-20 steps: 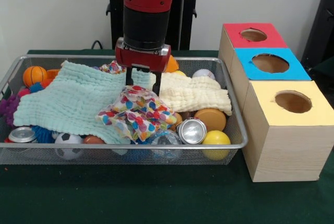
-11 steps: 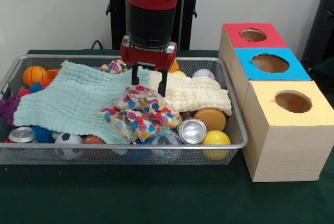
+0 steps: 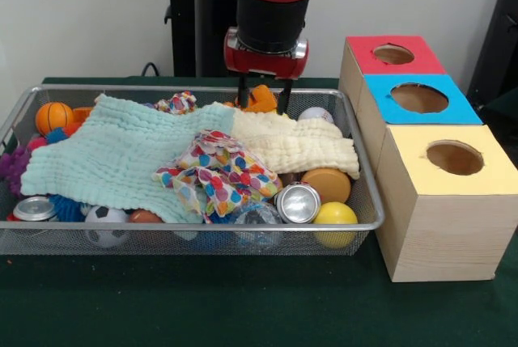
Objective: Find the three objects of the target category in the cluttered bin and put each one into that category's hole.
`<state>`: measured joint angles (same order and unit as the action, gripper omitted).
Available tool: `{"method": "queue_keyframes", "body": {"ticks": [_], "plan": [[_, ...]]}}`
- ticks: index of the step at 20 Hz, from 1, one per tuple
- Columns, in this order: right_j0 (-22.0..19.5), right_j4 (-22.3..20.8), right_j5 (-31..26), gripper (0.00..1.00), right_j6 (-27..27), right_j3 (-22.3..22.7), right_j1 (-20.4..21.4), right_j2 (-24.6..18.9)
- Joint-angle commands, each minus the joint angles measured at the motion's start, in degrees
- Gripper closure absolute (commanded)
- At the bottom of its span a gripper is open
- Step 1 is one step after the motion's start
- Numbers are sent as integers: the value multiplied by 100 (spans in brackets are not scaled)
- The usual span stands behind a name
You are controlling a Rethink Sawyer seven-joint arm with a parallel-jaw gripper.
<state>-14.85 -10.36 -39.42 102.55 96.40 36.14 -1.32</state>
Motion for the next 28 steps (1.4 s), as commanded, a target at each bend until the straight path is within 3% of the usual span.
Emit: {"method": "queue_keyframes", "body": {"ticks": [1, 5, 11, 28], "plan": [[171, 260, 15, 0, 1107, 231, 217, 64], [237, 324, 226, 0, 1241, 64, 103, 88], [280, 342, 107, 0, 1093, -289, 80, 73], [119, 403, 197, 0, 679, -173, 339, -156]]}}
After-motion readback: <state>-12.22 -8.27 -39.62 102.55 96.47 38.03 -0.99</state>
